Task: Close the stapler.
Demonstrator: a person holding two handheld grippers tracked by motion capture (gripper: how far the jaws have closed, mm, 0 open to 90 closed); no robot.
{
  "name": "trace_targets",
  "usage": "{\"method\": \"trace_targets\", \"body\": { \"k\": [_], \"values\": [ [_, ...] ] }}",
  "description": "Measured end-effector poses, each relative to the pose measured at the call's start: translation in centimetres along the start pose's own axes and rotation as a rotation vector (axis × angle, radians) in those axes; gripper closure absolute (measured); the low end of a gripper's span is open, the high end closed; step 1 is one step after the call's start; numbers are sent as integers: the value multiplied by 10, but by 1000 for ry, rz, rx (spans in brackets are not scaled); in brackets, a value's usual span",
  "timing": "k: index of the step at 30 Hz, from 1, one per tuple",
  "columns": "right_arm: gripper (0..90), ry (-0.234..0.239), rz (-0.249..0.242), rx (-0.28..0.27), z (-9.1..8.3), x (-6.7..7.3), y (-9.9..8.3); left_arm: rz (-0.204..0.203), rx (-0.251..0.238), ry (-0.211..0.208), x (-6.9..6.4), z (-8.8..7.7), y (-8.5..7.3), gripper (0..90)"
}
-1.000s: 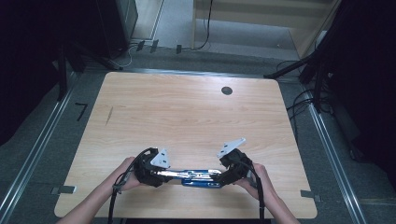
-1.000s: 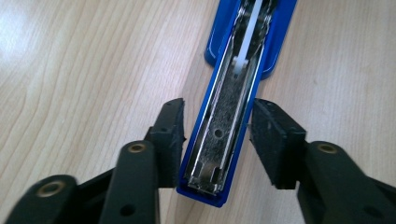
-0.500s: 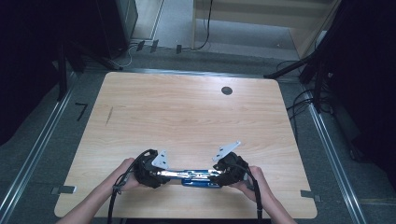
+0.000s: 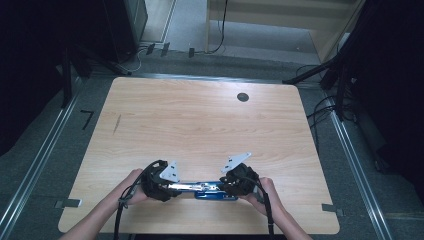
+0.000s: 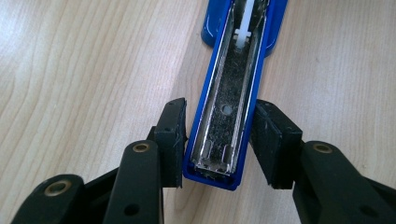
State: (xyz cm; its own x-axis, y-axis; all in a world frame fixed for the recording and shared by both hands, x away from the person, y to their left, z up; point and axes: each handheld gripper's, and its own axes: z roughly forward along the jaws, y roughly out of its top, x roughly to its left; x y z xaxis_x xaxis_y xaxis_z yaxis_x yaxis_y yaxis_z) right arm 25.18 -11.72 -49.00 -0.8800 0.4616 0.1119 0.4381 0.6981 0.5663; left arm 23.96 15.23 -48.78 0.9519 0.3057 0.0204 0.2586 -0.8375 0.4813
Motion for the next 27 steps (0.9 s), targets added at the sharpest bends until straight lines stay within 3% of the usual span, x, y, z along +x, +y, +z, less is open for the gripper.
{"method": "trace_targets", "body": {
  "k": [17, 27],
  "values": [
    [793, -3, -9, -2, 1, 3, 1, 19, -38, 5, -2, -11, 4, 585],
    [793, 33, -75, -60, 13, 22, 25, 22, -40, 5, -2, -12, 5, 585]
  ]
}}
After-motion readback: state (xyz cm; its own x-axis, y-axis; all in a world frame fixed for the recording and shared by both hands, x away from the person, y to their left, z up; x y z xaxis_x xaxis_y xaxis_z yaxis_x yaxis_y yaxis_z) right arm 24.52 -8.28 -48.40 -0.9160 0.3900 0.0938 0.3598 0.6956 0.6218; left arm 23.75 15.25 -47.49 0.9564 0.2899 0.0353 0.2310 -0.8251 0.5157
